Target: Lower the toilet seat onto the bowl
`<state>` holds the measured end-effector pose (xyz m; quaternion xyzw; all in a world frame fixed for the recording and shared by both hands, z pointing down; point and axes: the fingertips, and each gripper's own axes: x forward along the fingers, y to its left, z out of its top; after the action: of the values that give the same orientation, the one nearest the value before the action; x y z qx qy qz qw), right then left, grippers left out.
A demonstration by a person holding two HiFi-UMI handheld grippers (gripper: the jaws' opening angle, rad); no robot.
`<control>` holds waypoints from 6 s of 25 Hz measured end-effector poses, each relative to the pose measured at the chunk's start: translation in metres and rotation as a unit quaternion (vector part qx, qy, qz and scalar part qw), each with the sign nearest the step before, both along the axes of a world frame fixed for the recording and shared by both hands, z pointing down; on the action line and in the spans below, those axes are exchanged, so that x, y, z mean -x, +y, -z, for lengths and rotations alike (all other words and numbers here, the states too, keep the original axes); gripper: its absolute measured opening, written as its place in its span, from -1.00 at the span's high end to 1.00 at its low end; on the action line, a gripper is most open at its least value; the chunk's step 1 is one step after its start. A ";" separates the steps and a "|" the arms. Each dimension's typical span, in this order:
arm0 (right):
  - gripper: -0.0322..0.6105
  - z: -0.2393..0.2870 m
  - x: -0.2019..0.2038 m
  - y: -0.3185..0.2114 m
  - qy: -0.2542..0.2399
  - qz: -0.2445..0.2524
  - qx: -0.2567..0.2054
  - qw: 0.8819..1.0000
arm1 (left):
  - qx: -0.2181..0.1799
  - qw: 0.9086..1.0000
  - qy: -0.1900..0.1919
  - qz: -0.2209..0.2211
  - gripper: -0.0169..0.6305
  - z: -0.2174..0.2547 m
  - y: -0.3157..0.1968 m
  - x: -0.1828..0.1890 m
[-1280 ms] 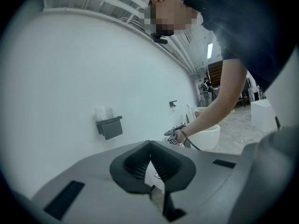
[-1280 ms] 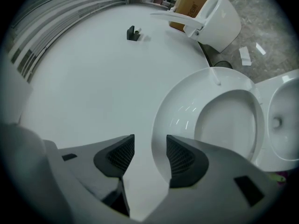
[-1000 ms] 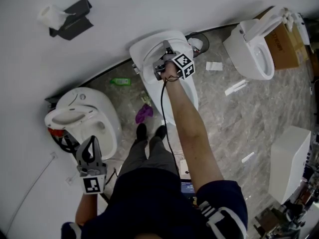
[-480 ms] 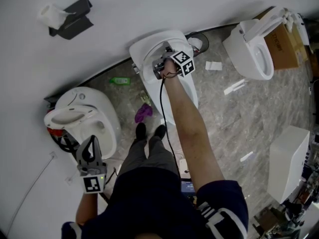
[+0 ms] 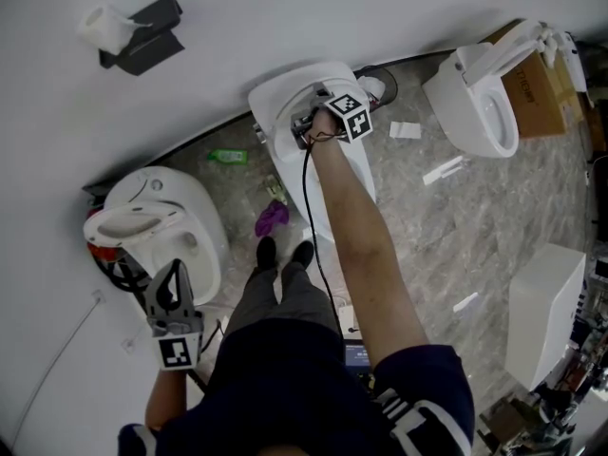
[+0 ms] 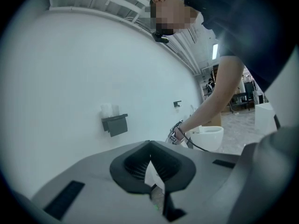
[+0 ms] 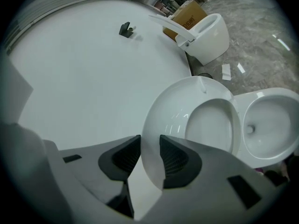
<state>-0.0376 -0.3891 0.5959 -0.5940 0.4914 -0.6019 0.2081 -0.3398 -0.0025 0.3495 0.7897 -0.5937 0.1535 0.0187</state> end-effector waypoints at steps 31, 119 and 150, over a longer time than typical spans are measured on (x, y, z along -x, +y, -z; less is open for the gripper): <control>0.64 0.015 -0.007 0.023 -0.036 0.009 -0.065 0.997 | 0.000 1.000 -0.006 -0.027 0.87 -0.007 -0.003 -0.001; 0.71 -0.013 -0.135 0.304 -0.076 -0.012 -0.095 0.993 | 0.021 0.941 -0.018 -0.338 0.87 -0.101 0.005 -0.219; 0.70 -0.091 -0.183 0.408 -0.047 -0.032 -0.029 0.998 | 0.043 0.925 -0.023 -0.378 0.87 -0.133 0.027 -0.247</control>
<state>0.1454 0.0185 0.6872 -0.5742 0.4796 -0.6074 0.2670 -0.0928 0.0241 0.4828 0.9502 -0.2445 0.1923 -0.0207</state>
